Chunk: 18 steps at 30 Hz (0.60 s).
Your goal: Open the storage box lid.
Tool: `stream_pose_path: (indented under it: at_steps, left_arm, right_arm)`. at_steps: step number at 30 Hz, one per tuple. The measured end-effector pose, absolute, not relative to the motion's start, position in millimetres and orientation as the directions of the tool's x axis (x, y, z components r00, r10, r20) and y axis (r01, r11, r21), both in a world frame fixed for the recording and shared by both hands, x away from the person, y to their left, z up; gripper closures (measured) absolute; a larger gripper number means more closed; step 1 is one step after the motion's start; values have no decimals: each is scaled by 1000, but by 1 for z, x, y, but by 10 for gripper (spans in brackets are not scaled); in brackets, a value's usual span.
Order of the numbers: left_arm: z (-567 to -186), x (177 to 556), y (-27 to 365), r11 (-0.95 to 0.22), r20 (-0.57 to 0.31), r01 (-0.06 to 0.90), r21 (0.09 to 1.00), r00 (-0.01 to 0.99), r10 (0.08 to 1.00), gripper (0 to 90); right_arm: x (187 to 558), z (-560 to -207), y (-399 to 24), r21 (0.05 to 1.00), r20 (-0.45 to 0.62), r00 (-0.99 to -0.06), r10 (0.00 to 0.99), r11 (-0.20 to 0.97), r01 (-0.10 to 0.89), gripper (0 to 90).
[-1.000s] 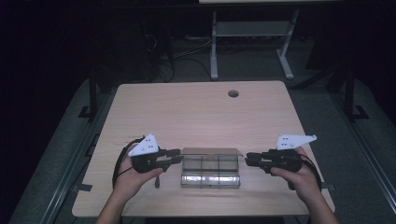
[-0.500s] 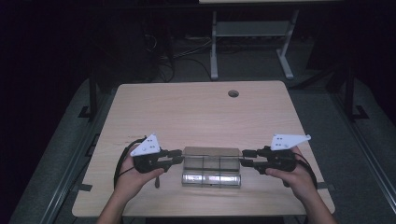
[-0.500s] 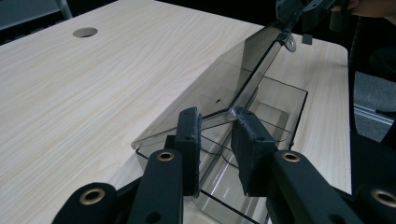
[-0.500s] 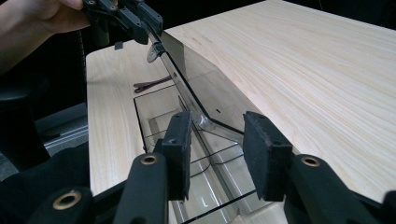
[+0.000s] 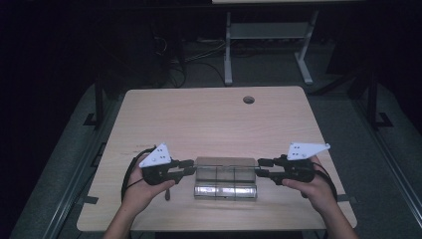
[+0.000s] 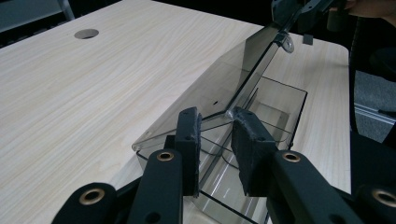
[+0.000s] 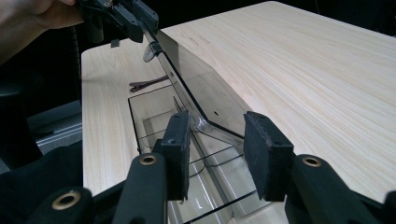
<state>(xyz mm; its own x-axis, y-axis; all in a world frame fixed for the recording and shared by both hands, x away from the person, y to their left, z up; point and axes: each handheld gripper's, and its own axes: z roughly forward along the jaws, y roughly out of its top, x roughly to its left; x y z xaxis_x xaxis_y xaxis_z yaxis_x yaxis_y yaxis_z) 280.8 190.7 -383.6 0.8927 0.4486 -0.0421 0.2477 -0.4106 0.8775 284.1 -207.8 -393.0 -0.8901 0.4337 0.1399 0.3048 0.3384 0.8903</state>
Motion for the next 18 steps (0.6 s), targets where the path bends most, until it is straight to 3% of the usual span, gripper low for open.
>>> stream_pose_path:
  at_steps: [18]
  left_arm:
    - [-375, 275, 194, -381, -46, 232, 895, 898, 438, 732]
  right_arm:
    - [280, -386, -207, 910, 118, -910, 397, 323, 259, 641]
